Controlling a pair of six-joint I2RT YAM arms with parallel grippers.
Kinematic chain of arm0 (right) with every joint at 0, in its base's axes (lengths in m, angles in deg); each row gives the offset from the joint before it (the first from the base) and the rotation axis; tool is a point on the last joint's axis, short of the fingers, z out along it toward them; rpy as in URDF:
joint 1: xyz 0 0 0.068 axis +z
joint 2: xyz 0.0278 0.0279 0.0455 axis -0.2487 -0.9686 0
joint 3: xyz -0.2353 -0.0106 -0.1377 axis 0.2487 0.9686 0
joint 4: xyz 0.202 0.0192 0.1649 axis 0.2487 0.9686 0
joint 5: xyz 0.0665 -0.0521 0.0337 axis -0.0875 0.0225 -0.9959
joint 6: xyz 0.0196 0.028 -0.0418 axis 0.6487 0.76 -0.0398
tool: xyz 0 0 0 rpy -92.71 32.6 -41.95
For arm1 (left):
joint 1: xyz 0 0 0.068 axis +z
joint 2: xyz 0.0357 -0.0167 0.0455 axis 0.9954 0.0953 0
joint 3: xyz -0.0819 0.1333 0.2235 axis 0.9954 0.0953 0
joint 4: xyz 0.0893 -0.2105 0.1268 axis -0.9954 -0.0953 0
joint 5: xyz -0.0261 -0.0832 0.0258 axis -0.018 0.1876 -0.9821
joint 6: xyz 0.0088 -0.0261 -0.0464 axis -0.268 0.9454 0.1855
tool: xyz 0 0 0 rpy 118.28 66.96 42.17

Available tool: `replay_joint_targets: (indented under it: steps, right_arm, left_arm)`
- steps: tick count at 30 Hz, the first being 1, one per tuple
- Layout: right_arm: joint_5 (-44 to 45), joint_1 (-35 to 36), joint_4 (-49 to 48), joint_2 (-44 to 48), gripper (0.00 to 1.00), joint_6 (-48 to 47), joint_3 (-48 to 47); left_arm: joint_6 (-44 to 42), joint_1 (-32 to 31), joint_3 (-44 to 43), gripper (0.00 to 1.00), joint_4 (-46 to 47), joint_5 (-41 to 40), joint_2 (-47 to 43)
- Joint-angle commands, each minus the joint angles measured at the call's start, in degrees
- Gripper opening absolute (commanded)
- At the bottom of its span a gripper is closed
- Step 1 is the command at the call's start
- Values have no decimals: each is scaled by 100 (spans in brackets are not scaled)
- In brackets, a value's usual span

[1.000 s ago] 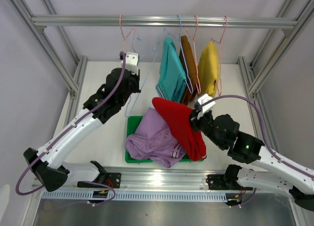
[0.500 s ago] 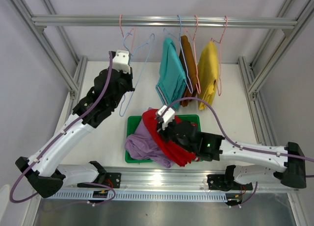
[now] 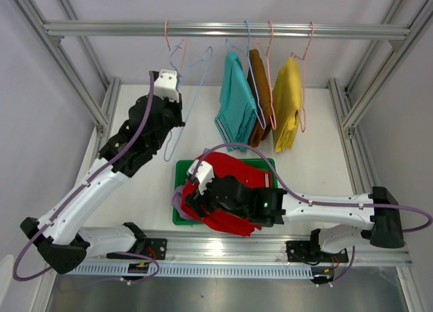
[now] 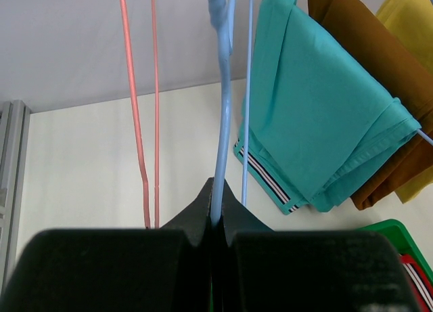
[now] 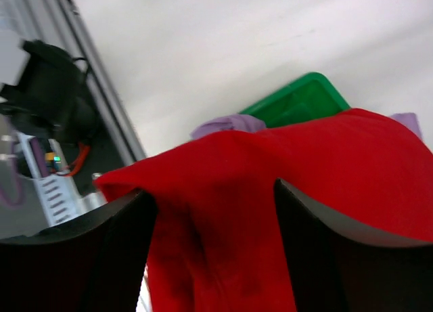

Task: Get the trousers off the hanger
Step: Place the trousers in the bin.

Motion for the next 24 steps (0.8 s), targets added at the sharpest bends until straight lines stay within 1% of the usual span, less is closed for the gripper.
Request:
replay_joint_targets:
  steps: [1, 3, 7, 9, 11, 12, 13, 16, 20, 21, 23, 24]
  right_arm:
    - [-314, 140, -86, 252, 73, 268, -383]
    - [-498, 193, -94, 383, 74, 347, -374]
    - [-482, 272, -16, 656, 73, 417, -339]
    - [-464, 263, -50, 814, 71, 470, -199]
    - [-464, 263, -182, 1060, 64, 461, -23]
    - [-325, 263, -200, 1113, 59, 461, 21]
    - [-210, 263, -174, 1140, 45, 470, 65]
    - [63, 149, -182, 1000, 28, 609, 302]
    - [-182, -228, -480, 588, 23, 979, 811]
    - [-253, -299, -794, 482, 23, 1058, 952]
    - [-507, -519, -1042, 236, 21, 1304, 1356]
    - [-534, -571, -1287, -52, 20, 1392, 1479]
  left_arm:
    - [-84, -9, -236, 0, 118, 16, -212]
    - [-84, 0, -245, 1, 119, 24, -212]
    - [-67, 0, -245, 1, 119, 42, -230]
    - [-67, 0, -262, 1, 119, 59, -239]
    - [-58, 0, -262, 0, 110, 77, -239]
    - [-49, 0, -254, 0, 110, 86, -247]
    - [-49, 0, -262, 1, 110, 112, -247]
    - [-32, 0, -263, 0, 101, 130, -239]
    - [-32, 0, -254, 1, 92, 147, -247]
    - [-32, 0, -254, 1, 92, 156, -247]
    - [-32, 0, -262, 0, 83, 174, -247]
    - [-23, 0, -262, 0, 83, 174, -247]
